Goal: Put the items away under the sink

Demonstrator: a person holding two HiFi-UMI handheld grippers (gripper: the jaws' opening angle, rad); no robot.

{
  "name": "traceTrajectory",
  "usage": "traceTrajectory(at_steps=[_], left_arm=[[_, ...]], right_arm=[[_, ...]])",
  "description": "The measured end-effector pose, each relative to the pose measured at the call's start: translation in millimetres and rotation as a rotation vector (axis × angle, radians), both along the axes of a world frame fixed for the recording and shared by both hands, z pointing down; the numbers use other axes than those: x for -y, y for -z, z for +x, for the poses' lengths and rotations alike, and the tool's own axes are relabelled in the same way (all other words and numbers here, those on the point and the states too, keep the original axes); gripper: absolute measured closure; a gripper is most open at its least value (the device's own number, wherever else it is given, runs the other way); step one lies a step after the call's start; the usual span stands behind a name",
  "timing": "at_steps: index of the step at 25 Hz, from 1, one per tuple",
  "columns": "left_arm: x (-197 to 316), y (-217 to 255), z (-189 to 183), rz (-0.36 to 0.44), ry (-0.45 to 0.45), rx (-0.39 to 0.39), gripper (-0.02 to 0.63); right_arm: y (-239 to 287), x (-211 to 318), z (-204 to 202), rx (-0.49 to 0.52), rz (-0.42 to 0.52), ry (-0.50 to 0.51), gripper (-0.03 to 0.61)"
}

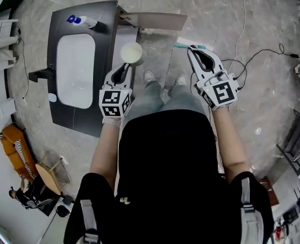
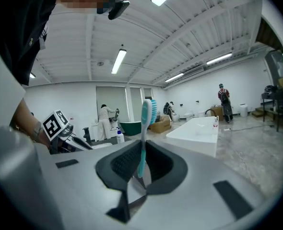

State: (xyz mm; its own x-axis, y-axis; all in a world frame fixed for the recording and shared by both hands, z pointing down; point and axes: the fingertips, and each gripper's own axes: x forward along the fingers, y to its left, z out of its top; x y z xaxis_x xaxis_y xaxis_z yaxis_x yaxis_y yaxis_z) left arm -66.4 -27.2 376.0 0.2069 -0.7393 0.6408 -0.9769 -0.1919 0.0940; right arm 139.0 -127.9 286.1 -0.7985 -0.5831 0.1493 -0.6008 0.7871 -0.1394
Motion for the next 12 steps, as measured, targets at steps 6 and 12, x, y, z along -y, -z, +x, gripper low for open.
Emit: traceTrajectory(at_steps=[6, 12], left_arm=[[15.5, -41.9, -5.0, -0.069, -0.119, 0.015, 0.551], [22.1, -95.2, -10.8, -0.1, -0.195, 0.079, 0.551]], right_arm=[[-38.6, 0.3, 3.1, -0.034, -0.03, -0.118, 0.529], [-98.8, -3.3, -16.7, -0.058, -0.079, -0.145, 0.529]])
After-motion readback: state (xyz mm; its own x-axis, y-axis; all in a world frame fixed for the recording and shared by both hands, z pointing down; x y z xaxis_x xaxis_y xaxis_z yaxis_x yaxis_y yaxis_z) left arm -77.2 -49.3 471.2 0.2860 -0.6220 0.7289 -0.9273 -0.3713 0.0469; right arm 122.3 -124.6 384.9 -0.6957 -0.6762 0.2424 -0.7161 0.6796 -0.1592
